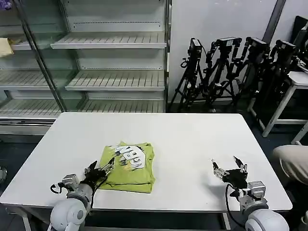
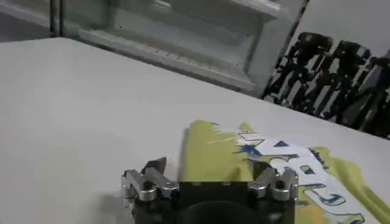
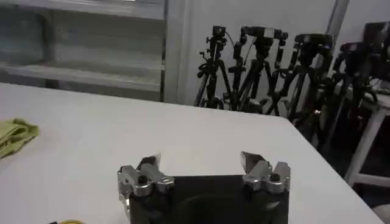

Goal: Fold and organize the clothes.

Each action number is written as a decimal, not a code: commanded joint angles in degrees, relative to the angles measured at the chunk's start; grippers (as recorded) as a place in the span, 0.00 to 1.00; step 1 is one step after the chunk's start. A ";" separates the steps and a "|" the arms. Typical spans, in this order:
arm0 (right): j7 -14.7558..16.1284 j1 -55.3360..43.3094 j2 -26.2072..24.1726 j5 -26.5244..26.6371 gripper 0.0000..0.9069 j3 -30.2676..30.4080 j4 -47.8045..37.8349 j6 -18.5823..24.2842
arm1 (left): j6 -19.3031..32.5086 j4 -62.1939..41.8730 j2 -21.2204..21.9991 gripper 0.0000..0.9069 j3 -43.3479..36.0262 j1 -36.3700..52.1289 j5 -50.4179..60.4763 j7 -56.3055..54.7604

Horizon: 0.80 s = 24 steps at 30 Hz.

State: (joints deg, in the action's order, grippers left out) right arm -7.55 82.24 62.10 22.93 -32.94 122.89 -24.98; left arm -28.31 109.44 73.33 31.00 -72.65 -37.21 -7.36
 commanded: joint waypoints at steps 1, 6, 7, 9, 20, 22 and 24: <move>-0.04 -0.14 -0.07 -0.01 1.00 0.08 -0.01 0.00 | -0.64 -0.06 0.46 1.00 -0.23 -0.93 -3.08 1.07; -0.12 -0.57 0.19 -0.27 1.00 0.70 -0.03 -0.15 | -0.85 0.95 0.46 1.00 -0.47 -1.24 -4.21 0.96; -0.15 -0.64 0.25 -0.29 1.00 0.83 0.00 -0.21 | -0.85 1.09 0.45 1.00 -0.53 -1.27 -4.22 0.85; -0.17 -0.76 0.31 -0.40 1.00 1.03 0.05 -0.26 | -0.85 1.02 0.38 1.00 -0.55 -0.99 -4.17 0.73; -0.24 -1.06 0.69 -0.64 1.00 1.17 0.13 -0.49 | -1.39 -0.12 0.42 0.02 -1.42 0.03 -3.01 -2.13; -0.20 -0.96 0.77 -0.72 1.00 1.13 0.04 -0.47 | -1.25 -0.44 0.52 0.02 -1.69 0.30 -2.65 -2.02; -0.20 -0.94 0.77 -0.76 1.00 1.15 -0.16 -0.42 | -1.04 -0.96 0.70 0.02 -1.90 0.74 -2.29 -1.92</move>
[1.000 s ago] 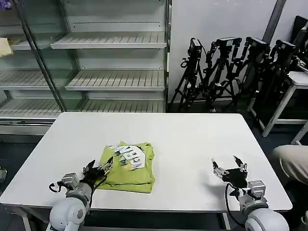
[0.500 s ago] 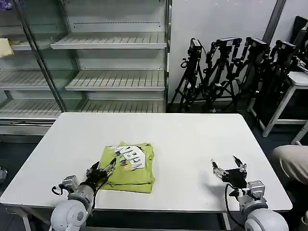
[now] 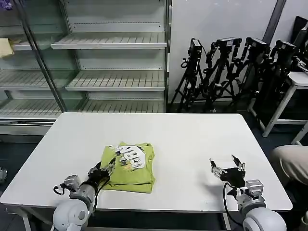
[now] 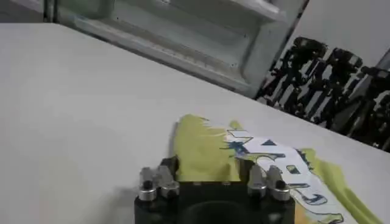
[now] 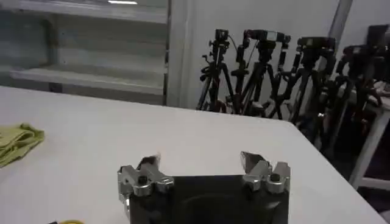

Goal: Fold and organize the clothes.

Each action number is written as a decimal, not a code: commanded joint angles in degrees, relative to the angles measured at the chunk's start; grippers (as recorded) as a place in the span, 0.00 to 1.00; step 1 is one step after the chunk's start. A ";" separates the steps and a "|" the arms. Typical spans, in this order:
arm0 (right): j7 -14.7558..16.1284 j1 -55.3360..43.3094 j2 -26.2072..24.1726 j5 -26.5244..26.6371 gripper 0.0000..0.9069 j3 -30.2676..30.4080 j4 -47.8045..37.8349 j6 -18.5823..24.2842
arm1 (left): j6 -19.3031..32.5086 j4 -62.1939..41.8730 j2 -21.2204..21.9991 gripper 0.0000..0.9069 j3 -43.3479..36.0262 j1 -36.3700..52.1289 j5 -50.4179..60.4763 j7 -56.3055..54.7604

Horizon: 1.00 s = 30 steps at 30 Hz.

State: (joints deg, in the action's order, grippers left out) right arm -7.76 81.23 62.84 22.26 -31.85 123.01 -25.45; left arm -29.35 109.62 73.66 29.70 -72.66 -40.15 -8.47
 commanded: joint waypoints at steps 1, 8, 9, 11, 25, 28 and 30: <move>0.02 0.06 0.01 -0.10 1.00 0.06 -0.35 0.05 | 0.34 -1.39 0.49 0.02 -0.71 0.90 0.80 -0.71; -0.01 -0.01 -0.27 0.08 1.00 0.00 -0.10 0.04 | 0.36 -1.24 0.78 0.02 -0.95 0.57 2.24 -0.76; -0.01 -0.10 -0.29 0.10 1.00 0.00 -0.11 0.04 | 0.36 -1.15 0.73 0.01 -0.88 0.51 2.39 -0.76; 0.01 -0.24 -0.32 0.17 1.00 0.04 -0.17 0.10 | 0.35 -1.01 0.50 0.01 -0.64 0.46 3.44 -0.60; -0.06 -1.68 -0.93 0.63 1.00 0.84 -0.54 0.15 | 0.86 1.05 -10.43 0.01 6.37 0.54 5.84 2.86; -0.04 -2.24 -0.69 0.56 1.00 1.39 -0.75 0.19 | -0.13 0.41 -17.63 0.01 11.19 -0.86 7.34 5.34; 0.01 -2.44 -0.48 0.57 1.00 1.67 -0.93 0.23 | -0.98 -0.45 -21.81 0.01 15.21 -2.12 7.79 7.16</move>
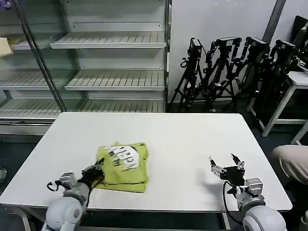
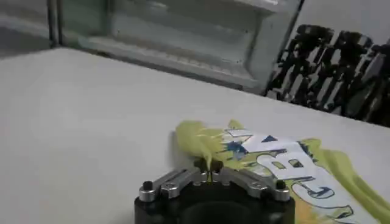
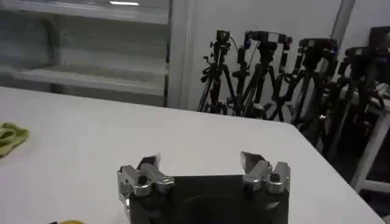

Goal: Fold and organize the clothes.

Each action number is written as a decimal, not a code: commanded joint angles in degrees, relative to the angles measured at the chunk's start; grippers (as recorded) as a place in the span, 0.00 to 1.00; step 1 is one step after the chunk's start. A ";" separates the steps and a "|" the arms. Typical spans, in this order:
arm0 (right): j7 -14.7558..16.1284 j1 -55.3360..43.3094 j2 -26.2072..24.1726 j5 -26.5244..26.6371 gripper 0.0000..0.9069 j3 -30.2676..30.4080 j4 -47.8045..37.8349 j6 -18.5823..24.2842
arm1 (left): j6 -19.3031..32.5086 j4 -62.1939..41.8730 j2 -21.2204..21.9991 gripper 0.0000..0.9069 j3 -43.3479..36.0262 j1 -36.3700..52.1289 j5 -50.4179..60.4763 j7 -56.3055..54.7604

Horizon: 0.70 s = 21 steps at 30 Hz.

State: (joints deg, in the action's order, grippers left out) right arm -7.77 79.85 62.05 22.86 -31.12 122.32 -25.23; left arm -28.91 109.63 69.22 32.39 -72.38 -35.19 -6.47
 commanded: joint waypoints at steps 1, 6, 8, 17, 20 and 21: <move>0.02 -1.18 0.40 -0.09 1.00 1.07 -0.30 0.08 | -1.44 -0.86 -19.49 0.01 15.34 -3.20 3.66 5.78; 0.11 -1.87 0.86 -0.14 1.00 1.89 -1.12 0.20 | -0.77 -2.63 -28.89 0.01 24.05 -8.10 9.50 10.95; 0.13 -2.00 1.07 -0.19 1.00 2.03 -1.27 0.23 | -0.29 -2.38 -30.88 0.01 24.90 -8.40 10.60 11.40; 0.10 -1.36 1.13 -0.30 1.00 1.07 -1.21 0.20 | -0.04 11.23 -25.76 0.01 13.54 -4.24 17.01 11.14; 0.03 -1.22 1.19 -0.53 1.00 0.64 -1.04 0.07 | -0.95 16.80 -21.70 0.01 2.73 -2.13 19.49 10.87; -0.01 -1.20 1.12 -0.56 1.00 0.39 -0.90 0.01 | -1.54 19.02 -19.59 0.01 -1.16 -1.84 20.22 10.17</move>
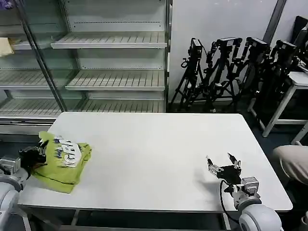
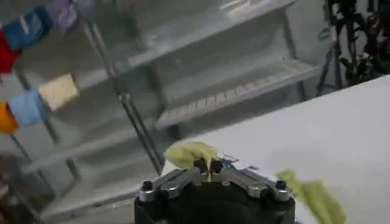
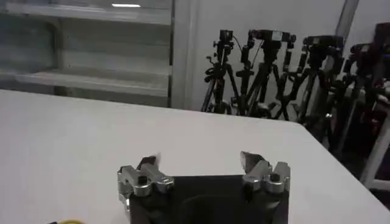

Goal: Fold and organize the clothes.

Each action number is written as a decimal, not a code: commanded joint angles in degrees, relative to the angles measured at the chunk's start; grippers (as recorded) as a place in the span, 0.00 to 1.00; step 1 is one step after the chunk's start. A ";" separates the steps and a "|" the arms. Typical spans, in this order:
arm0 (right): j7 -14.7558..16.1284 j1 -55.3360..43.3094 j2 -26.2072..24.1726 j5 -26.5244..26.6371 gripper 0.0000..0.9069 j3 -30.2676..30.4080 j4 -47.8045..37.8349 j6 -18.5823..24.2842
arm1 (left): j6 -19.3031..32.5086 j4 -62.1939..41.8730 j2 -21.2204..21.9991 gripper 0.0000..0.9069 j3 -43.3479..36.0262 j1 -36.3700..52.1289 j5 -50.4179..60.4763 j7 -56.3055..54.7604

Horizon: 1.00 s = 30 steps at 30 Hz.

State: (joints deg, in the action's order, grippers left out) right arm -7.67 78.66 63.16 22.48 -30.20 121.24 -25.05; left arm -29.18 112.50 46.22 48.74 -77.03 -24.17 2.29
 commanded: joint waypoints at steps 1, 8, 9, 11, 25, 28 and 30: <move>-0.12 0.02 -0.06 -0.25 1.00 -0.75 0.27 -0.26 | -1.62 17.71 5.00 0.01 -19.90 2.78 9.84 1.28; -0.24 -0.09 -1.59 -0.21 1.00 -2.89 0.81 -0.88 | -3.21 20.71 17.39 0.01 -39.67 2.63 13.86 -4.44; -0.26 -0.35 -2.00 -0.13 1.00 -3.23 0.90 -1.05 | -3.29 19.94 19.50 0.01 -41.72 3.37 14.30 -5.39; -0.26 -0.74 -2.45 -0.01 1.00 -3.49 0.83 -1.24 | -3.55 18.43 22.43 0.01 -44.29 4.85 15.19 -6.89; 1.28 -4.78 -4.38 0.14 1.00 -4.23 0.28 -0.19 | -3.88 2.91 34.55 0.02 -57.10 11.52 18.06 -11.02; 1.39 -5.32 -4.67 0.54 1.00 -4.34 0.34 -0.10 | -3.86 -0.01 35.71 0.02 -58.07 12.96 18.65 -11.35; 1.43 -5.33 -4.84 0.58 1.00 -4.46 0.42 -0.09 | -3.86 -2.30 37.11 0.02 -58.19 14.78 18.28 -12.52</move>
State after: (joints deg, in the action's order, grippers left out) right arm -6.71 74.91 59.11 22.78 -34.19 121.60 -25.54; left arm -32.74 119.77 74.91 0.14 -67.49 -7.58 -6.88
